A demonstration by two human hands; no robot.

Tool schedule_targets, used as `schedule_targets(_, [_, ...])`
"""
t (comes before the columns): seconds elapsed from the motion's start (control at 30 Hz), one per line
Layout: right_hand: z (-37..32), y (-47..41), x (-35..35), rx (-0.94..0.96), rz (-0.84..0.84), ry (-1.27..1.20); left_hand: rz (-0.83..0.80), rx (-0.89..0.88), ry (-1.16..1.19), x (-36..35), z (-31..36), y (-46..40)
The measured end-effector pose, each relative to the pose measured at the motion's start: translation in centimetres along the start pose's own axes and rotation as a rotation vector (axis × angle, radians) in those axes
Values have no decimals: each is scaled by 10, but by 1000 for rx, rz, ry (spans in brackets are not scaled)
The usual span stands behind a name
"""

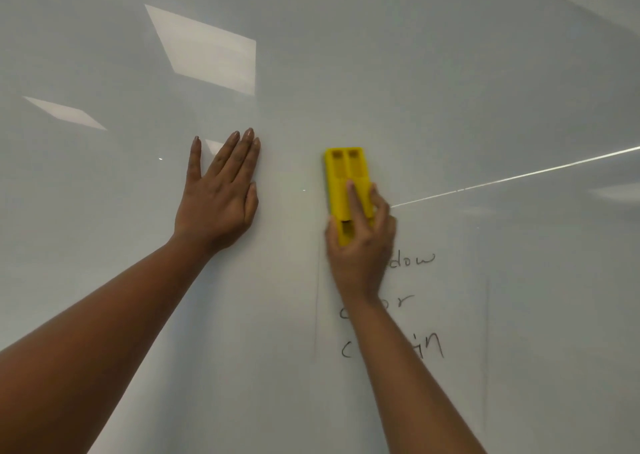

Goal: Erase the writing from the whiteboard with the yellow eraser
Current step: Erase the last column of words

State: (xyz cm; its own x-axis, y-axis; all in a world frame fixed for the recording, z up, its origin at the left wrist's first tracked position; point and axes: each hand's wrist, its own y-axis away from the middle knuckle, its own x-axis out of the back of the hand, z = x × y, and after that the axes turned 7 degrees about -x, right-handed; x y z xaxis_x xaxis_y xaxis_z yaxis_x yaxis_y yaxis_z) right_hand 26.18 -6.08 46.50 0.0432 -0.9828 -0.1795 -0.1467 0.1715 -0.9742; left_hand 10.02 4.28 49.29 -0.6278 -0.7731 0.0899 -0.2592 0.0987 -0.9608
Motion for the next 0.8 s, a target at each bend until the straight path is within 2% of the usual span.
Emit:
schedule_targets(0.13, [-21, 26, -5, 113, -112, 10, -19, -2, -13, 1, -2, 0])
schedule_targets(0.3, [7, 25, 15, 348, -178, 132, -34, -3, -16, 2, -2, 0])
schedule_targets(0.37, [24, 20, 24, 283, -141, 155, -33, 2, -12, 2, -2, 0])
schedule_targets(0.67, [111, 2, 61, -291, 152, 159, -33, -3, 3, 2, -2, 1])
schedule_targets(0.8, [110, 4, 59, -391, 230, 154, -30, -3, 7, 1, -2, 1])
